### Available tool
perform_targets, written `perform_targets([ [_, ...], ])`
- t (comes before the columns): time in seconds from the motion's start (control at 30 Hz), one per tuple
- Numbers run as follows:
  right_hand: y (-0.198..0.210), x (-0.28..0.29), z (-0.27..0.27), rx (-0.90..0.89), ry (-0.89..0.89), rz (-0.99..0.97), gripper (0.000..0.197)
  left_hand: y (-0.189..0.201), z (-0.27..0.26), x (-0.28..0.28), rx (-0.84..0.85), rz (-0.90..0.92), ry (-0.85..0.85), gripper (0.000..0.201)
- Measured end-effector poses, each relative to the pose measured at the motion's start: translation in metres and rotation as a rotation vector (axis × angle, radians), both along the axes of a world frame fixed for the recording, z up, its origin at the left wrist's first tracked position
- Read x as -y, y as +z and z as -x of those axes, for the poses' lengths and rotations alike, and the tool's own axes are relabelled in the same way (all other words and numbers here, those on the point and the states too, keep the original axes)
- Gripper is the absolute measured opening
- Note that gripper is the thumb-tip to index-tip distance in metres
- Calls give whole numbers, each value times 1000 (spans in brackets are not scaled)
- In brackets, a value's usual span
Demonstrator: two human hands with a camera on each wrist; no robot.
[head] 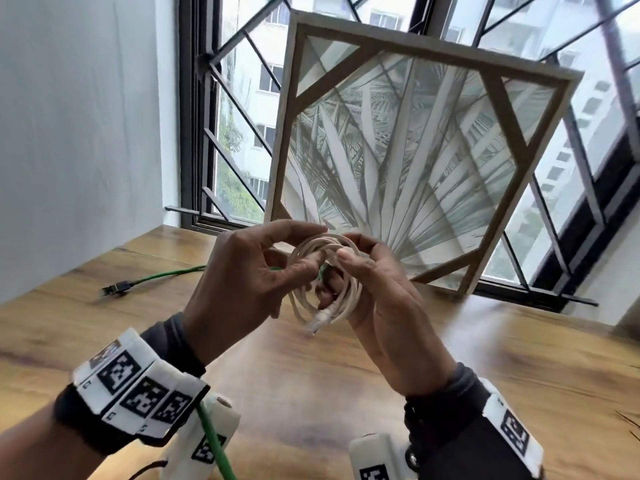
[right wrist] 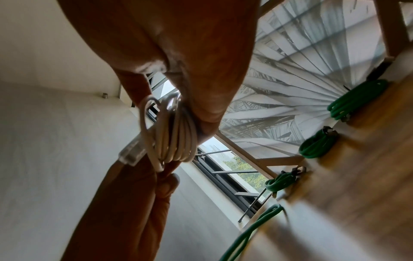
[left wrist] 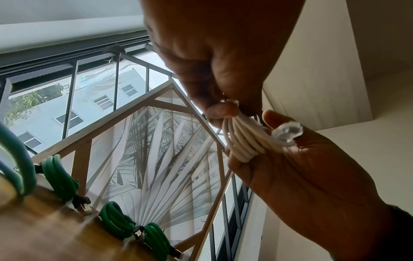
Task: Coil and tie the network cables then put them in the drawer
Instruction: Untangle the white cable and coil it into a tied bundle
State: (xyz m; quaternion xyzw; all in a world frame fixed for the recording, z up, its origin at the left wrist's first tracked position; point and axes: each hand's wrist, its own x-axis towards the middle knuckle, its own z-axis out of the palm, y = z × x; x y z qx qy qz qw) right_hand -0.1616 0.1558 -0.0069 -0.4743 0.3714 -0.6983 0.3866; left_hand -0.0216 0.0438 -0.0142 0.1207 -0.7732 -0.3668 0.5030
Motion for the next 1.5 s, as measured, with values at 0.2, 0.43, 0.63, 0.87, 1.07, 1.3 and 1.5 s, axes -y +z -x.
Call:
perform_targets([
  [0.2,-10,8,0,-179,-198,77,22,2,1,-4,-18,31,42,30],
  [0.43,-12,8,-5,-197,-283,100,27,-5,9,3,162,137,0,35],
  [0.63,-11,8,-8,-78,-148,77,38,-5,8,-4,242,240,-76,43],
  [0.87,-10,6,1,-526,-293,106,38,0,5,-10,157,249,-31,30],
  [1.07,-13,6,-4,-569,-230,60,37,1,4,-17,106,178,-62,28],
  [1.3,-10,2,2,-545,-245,-26,14,2,3,-19,143,221,18,23],
  [1.5,-14,3,2,-476,-160,-32,24,1,5,-20,166,168,-20,20],
])
